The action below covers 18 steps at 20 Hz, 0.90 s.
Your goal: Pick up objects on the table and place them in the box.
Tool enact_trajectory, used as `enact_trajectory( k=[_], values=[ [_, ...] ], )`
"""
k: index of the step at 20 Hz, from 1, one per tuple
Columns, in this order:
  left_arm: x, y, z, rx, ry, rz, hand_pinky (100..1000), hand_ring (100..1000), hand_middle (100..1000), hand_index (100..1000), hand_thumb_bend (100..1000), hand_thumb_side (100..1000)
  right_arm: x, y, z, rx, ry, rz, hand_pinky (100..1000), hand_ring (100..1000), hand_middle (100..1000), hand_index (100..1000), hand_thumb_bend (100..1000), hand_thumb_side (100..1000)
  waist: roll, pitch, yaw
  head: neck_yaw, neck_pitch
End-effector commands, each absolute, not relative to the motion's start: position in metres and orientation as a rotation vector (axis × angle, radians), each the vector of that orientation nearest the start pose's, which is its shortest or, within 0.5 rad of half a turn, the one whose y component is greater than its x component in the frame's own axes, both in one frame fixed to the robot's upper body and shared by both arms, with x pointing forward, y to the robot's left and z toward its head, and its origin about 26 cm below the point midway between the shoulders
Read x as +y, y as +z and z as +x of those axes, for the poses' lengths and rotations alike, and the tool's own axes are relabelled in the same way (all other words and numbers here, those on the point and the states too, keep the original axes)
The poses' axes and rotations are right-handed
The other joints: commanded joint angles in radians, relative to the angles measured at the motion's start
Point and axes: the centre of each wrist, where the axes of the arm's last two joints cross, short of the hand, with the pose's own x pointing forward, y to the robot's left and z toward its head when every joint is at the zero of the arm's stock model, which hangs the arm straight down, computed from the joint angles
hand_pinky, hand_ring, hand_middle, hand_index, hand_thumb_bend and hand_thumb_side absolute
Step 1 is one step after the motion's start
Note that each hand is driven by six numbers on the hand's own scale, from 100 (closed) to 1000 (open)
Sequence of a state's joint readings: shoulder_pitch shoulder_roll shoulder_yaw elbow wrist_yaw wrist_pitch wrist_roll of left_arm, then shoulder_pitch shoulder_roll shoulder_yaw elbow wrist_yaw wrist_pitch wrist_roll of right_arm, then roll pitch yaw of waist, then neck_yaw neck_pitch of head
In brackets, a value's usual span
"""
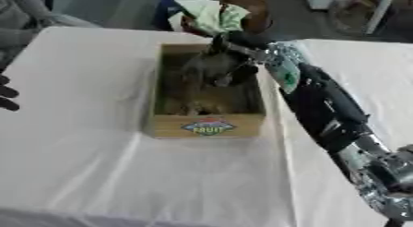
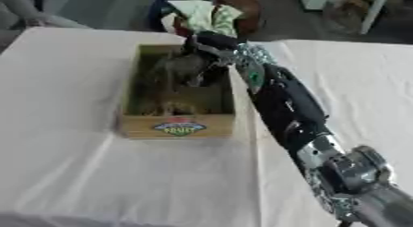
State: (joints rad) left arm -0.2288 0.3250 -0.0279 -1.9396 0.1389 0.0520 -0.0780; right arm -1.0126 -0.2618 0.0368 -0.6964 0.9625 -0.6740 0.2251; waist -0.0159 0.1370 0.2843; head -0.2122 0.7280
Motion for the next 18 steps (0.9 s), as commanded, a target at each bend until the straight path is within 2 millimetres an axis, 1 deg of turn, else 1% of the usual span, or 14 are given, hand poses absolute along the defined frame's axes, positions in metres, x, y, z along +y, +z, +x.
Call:
enact_trajectory(
  k=[1, 2, 3, 5, 8, 11, 15, 18],
  values=[
    [0.264, 0.173, 0.299, -2.099, -0.389, -0.034, 521, 575, 572, 761, 100, 835, -0.232, 0.164, 0.502, -1.818, 1.699, -0.638, 647, 698, 610, 681, 471, 486, 0.005, -0.011, 0.000, -0.002, -0.010],
    [0.264, 0.173, 0.299, -2.097, -0.390, -0.033, 521, 576, 572, 761, 100, 835, -0.232, 0.163, 0.502, -1.795, 1.728, -0.643, 661, 716, 630, 701, 476, 513, 0.004, -0.011, -0.001, -0.001, -0.010],
    [0.265, 0.172, 0.299, -2.095, -0.390, -0.032, 521, 575, 571, 761, 100, 836, -0.232, 0.162, 0.502, -1.767, 1.761, -0.645, 688, 747, 679, 748, 487, 555, 0.003, -0.012, -0.002, -0.001, -0.010],
    [0.265, 0.171, 0.299, -2.092, -0.389, -0.029, 522, 575, 571, 761, 100, 836, -0.232, 0.162, 0.502, -1.711, 1.836, -0.638, 706, 767, 722, 791, 496, 585, 0.002, -0.013, -0.004, 0.001, -0.010],
    [0.266, 0.171, 0.299, -2.089, -0.389, -0.027, 522, 575, 571, 762, 100, 837, -0.234, 0.169, 0.501, -1.709, 1.871, -0.639, 713, 778, 755, 827, 498, 592, 0.001, -0.015, -0.008, 0.005, -0.011],
    [0.267, 0.169, 0.299, -2.084, -0.384, -0.020, 523, 575, 571, 761, 100, 838, -0.237, 0.184, 0.500, -1.795, 1.842, -0.650, 709, 775, 761, 832, 489, 560, 0.001, -0.019, -0.015, 0.010, -0.009],
    [0.270, 0.165, 0.298, -2.070, -0.375, -0.006, 523, 574, 571, 760, 100, 842, -0.242, 0.210, 0.493, -1.970, 1.778, -0.643, 703, 769, 760, 827, 480, 524, 0.000, -0.025, -0.032, 0.024, -0.004],
    [0.273, 0.160, 0.297, -2.052, -0.363, 0.007, 522, 574, 570, 760, 100, 848, -0.250, 0.226, 0.485, -2.087, 1.723, -0.611, 690, 758, 758, 815, 467, 450, -0.001, -0.028, -0.050, 0.039, 0.000]
  ],
)
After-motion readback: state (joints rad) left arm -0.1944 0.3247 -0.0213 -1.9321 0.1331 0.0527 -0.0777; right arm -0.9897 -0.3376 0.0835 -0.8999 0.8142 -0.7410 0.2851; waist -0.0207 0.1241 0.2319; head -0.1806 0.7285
